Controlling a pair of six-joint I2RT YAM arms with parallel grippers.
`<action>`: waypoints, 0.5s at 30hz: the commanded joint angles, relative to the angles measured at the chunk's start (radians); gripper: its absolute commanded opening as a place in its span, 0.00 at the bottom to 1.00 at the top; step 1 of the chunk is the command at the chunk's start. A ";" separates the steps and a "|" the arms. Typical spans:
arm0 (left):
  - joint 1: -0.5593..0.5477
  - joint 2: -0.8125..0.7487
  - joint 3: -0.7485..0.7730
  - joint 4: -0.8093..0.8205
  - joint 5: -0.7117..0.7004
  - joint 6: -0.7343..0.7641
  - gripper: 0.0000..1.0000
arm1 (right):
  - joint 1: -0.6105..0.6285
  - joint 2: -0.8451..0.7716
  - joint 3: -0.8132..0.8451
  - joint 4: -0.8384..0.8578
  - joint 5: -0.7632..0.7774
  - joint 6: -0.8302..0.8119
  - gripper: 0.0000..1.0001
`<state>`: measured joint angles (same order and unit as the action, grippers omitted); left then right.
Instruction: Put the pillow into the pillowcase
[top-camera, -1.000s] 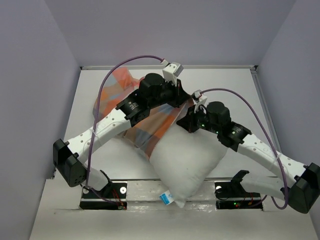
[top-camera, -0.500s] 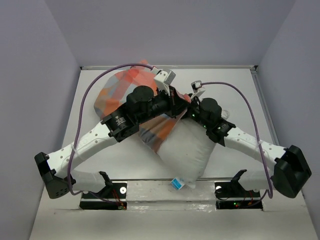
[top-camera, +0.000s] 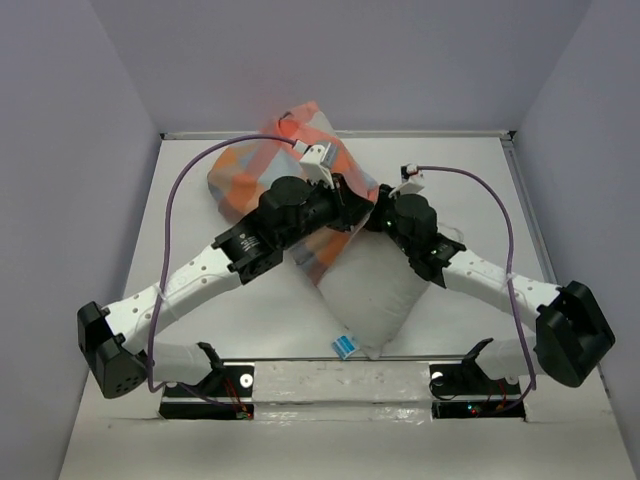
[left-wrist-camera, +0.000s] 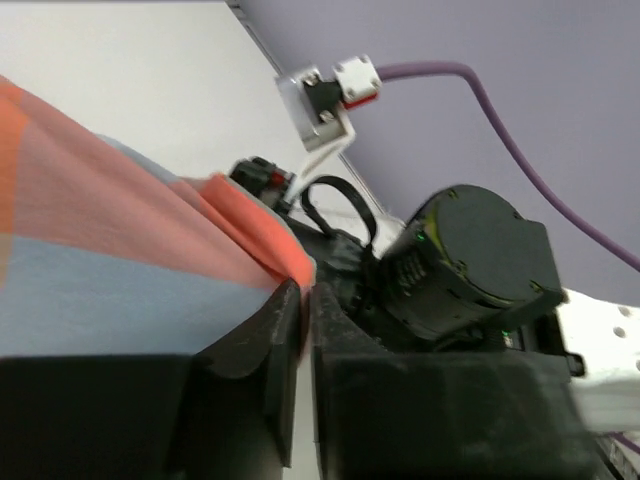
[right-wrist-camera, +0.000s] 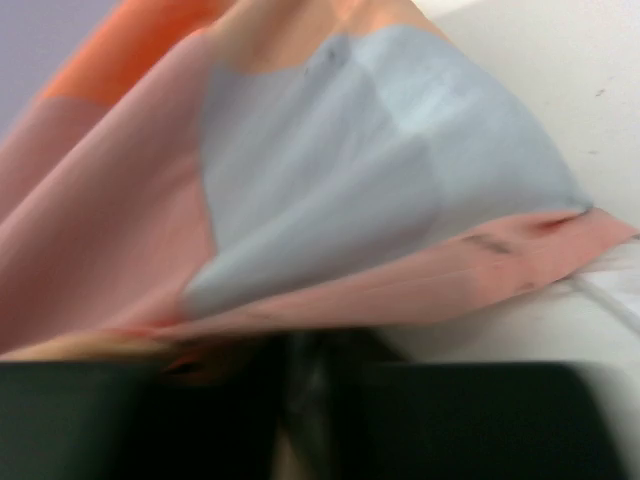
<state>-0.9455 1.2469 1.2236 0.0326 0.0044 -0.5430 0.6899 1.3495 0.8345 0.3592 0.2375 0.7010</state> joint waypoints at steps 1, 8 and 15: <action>0.060 0.044 0.033 0.165 0.144 -0.028 0.39 | -0.044 -0.050 0.086 -0.237 -0.003 -0.053 0.61; 0.099 0.198 0.166 0.041 0.034 0.156 0.99 | -0.044 -0.274 0.040 -0.537 -0.029 -0.172 0.80; 0.070 -0.085 -0.112 0.020 -0.282 0.215 0.99 | 0.078 -0.336 0.041 -0.718 -0.055 -0.233 0.82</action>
<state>-0.8989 1.3705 1.2617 0.0772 0.0483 -0.4061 0.6655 1.0328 0.8604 -0.2161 0.1829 0.5220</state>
